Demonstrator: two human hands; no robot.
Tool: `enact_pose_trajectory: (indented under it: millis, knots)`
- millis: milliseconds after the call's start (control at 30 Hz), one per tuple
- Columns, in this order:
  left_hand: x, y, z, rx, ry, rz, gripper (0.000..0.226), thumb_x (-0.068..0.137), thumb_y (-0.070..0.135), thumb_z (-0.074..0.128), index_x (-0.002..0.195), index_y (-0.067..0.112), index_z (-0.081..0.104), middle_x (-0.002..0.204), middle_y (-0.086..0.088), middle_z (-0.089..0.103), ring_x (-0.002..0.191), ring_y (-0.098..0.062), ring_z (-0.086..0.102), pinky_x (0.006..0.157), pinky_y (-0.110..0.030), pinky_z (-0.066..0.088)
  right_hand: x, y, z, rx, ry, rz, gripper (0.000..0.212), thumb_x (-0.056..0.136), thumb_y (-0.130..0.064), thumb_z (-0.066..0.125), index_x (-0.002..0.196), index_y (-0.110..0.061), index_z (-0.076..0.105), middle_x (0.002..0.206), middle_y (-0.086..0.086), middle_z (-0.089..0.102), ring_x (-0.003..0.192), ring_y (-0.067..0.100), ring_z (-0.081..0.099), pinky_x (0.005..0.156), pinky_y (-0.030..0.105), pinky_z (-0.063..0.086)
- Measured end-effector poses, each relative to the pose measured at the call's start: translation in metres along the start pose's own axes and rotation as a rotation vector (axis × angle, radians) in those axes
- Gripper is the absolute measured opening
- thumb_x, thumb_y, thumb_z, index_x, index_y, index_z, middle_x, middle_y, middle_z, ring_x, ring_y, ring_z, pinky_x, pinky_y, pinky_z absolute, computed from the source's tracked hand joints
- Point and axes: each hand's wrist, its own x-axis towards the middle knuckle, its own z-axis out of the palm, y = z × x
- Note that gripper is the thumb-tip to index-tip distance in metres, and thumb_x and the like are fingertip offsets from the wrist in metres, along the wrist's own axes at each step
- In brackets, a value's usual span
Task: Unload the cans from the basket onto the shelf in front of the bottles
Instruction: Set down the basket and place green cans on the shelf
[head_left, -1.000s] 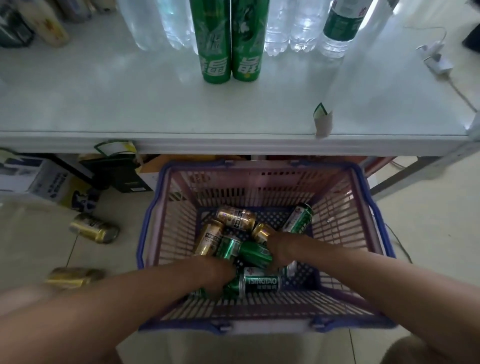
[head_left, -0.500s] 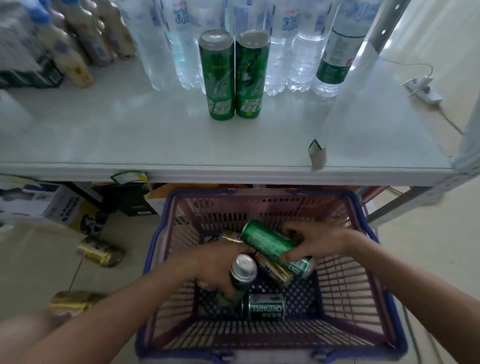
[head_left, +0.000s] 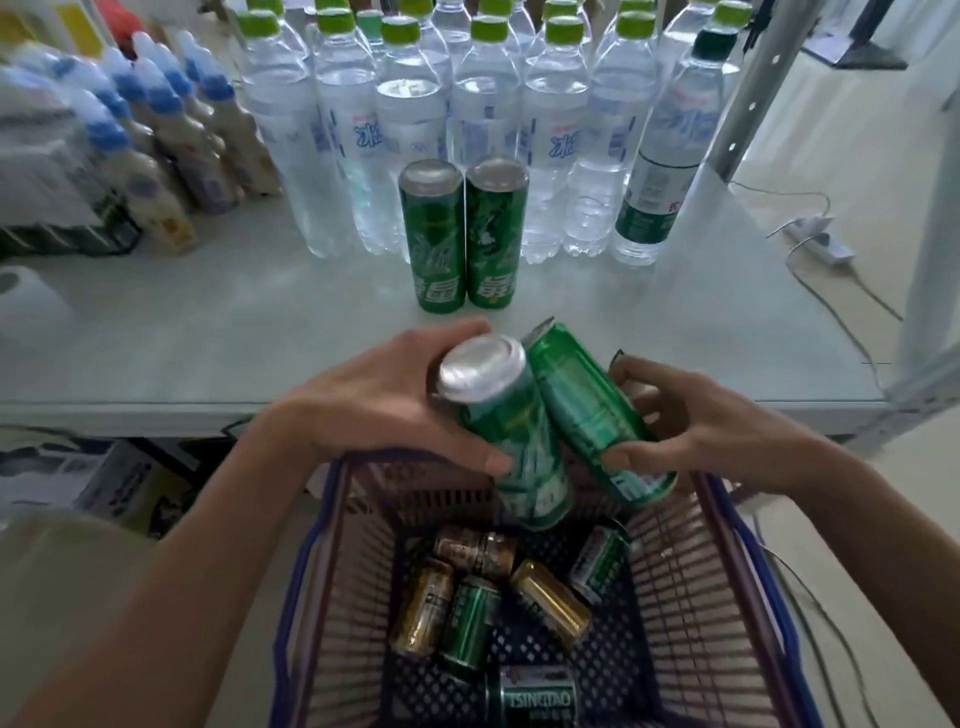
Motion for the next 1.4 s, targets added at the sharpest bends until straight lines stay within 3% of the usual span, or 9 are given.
enact_pose_trajectory:
  millis: [167,300,433,567,800,967,1133,1267,1400]
  knots:
    - [0.011,-0.006,-0.008,-0.384,0.388,0.059,0.064,0.068,0.019,0.089,0.127,0.02,0.065,0.119,-0.004,0.074,0.111,-0.023,0.071,0.091,-0.042,0.059,0.004,-0.026,0.002,0.048,0.444,-0.184,0.032,0.073,-0.041,0.083,0.101,-0.031,0.072,0.093,-0.005,0.079,0.079,0.012,0.077,0.061,0.018,0.058]
    - [0.032,-0.013,-0.007,-0.459,0.712,0.039,0.058,0.068,0.015,0.091,0.12,0.014,0.066,0.121,-0.013,0.068,0.104,-0.023,0.073,0.091,-0.046,0.06,0.018,-0.032,-0.005,0.152,0.841,-0.291,0.042,0.073,-0.034,0.086,0.109,-0.018,0.073,0.091,0.004,0.078,0.074,0.021,0.078,0.051,0.028,0.059]
    - [0.056,-0.019,0.007,-0.446,0.813,0.019,0.055,0.065,0.017,0.094,0.113,0.014,0.068,0.101,0.006,0.072,0.101,-0.018,0.073,0.091,-0.037,0.06,0.032,-0.039,-0.014,-0.006,1.034,-0.302,0.056,0.07,-0.03,0.093,0.118,-0.031,0.064,0.106,-0.003,0.073,0.082,0.014,0.076,0.059,0.026,0.06]
    - [0.073,-0.022,0.037,-0.485,0.841,0.057,0.056,0.073,0.013,0.089,0.124,0.013,0.067,0.111,0.007,0.074,0.098,0.0,0.072,0.079,-0.012,0.055,0.046,-0.033,-0.013,-0.166,1.095,-0.227,0.069,0.064,-0.037,0.094,0.125,-0.033,0.061,0.107,-0.01,0.071,0.074,0.002,0.069,0.074,0.032,0.06]
    - [0.096,-0.04,0.055,-0.364,0.611,0.012,0.074,0.078,0.023,0.086,0.144,0.023,0.051,0.136,0.007,0.062,0.119,-0.009,0.064,0.095,-0.018,0.055,0.062,-0.015,-0.016,-0.166,1.104,-0.227,0.065,0.072,-0.045,0.086,0.13,-0.028,0.061,0.111,-0.019,0.068,0.075,0.009,0.06,0.072,0.026,0.053]
    - [0.1,-0.05,0.065,-0.194,0.54,-0.048,0.074,0.075,0.029,0.088,0.137,0.033,0.047,0.122,0.011,0.065,0.112,-0.007,0.066,0.099,-0.029,0.054,0.072,0.003,-0.016,-0.117,1.031,-0.193,0.057,0.073,-0.059,0.075,0.117,-0.025,0.064,0.106,-0.014,0.072,0.064,0.006,0.053,0.063,0.023,0.047]
    - [0.091,-0.045,0.067,-0.158,0.581,-0.042,0.07,0.071,0.033,0.091,0.131,0.034,0.054,0.106,0.017,0.065,0.092,0.007,0.067,0.08,-0.011,0.053,0.079,0.024,-0.01,-0.202,0.906,-0.076,0.049,0.074,-0.049,0.083,0.114,-0.025,0.069,0.092,-0.015,0.07,0.073,-0.007,0.061,0.058,0.004,0.045]
    - [0.074,-0.035,0.053,-0.372,0.691,-0.004,0.037,0.075,0.029,0.086,0.106,0.04,0.071,0.1,0.011,0.076,0.09,-0.01,0.074,0.074,-0.025,0.061,0.079,0.031,-0.018,-0.18,0.908,-0.05,0.05,0.075,-0.051,0.084,0.116,-0.025,0.071,0.093,-0.012,0.072,0.076,-0.005,0.064,0.057,0.003,0.045]
    - [0.061,-0.031,0.039,-0.398,0.798,-0.023,0.05,0.065,0.041,0.091,0.11,0.026,0.076,0.102,0.001,0.078,0.094,-0.018,0.076,0.082,-0.046,0.063,0.08,0.032,-0.019,-0.154,0.939,-0.057,0.052,0.077,-0.053,0.082,0.118,-0.024,0.072,0.1,-0.01,0.076,0.075,-0.005,0.064,0.059,0.005,0.045]
